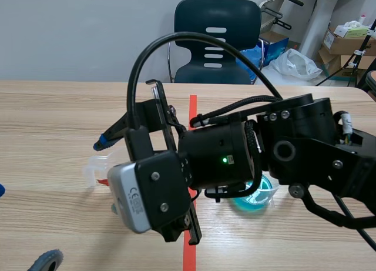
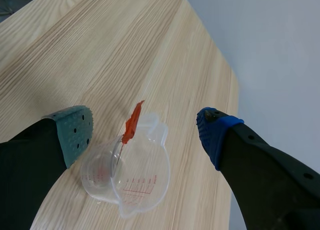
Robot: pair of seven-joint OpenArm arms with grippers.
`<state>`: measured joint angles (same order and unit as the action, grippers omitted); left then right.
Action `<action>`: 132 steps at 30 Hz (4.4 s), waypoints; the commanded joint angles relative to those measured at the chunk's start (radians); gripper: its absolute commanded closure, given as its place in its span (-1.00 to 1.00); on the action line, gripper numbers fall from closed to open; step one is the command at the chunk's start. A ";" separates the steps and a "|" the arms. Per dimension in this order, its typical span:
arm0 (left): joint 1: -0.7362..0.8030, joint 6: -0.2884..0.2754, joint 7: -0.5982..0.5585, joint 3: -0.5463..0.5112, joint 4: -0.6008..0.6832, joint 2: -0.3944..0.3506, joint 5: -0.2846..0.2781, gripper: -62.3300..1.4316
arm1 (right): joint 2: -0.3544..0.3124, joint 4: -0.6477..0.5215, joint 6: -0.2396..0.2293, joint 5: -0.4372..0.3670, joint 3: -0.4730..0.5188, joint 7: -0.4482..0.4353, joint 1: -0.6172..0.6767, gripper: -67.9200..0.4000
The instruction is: Do the redox reaction experiment
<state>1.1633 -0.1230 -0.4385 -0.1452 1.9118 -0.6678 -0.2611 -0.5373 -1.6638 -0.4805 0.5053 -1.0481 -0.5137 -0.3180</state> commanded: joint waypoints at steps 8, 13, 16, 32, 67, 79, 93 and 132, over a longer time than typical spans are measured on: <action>-0.003 0.000 -0.014 -0.002 0.013 0.003 -0.004 -1.00 | 0.026 0.023 -0.003 -0.012 0.002 -0.005 -0.017 -0.26; -0.003 0.000 -0.014 -0.002 0.013 0.003 -0.004 -1.00 | 0.055 0.101 -0.002 -0.012 0.002 -0.008 -0.018 -0.26; -0.003 0.000 -0.014 -0.002 0.013 0.003 -0.004 -1.00 | 0.061 0.126 -0.002 -0.012 0.001 -0.013 -0.021 -0.25; -0.003 0.000 -0.014 -0.002 0.013 0.003 -0.004 -1.00 | 0.061 0.126 -0.003 -0.019 0.000 -0.035 -0.039 0.00; -0.003 -0.002 -0.014 -0.002 0.013 0.003 -0.004 -1.00 | 0.055 0.126 0.002 -0.138 0.001 -0.053 -0.039 0.96; -0.003 -0.002 -0.014 -0.002 0.013 0.003 -0.004 -1.00 | 0.004 0.126 0.018 -0.290 0.003 -0.032 -0.040 0.96; -0.003 -0.002 -0.014 -0.002 0.013 0.003 -0.004 -1.00 | -0.077 0.126 0.047 -0.485 0.003 -0.054 -0.095 0.96; -0.003 -0.002 -0.014 -0.002 0.013 0.003 -0.004 -1.00 | -0.172 0.086 -0.083 -1.174 0.003 0.108 -0.244 0.96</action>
<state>1.1633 -0.1238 -0.4385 -0.1452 1.9118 -0.6678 -0.2611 -0.6910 -1.5448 -0.5625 -0.6464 -1.0492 -0.3901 -0.5236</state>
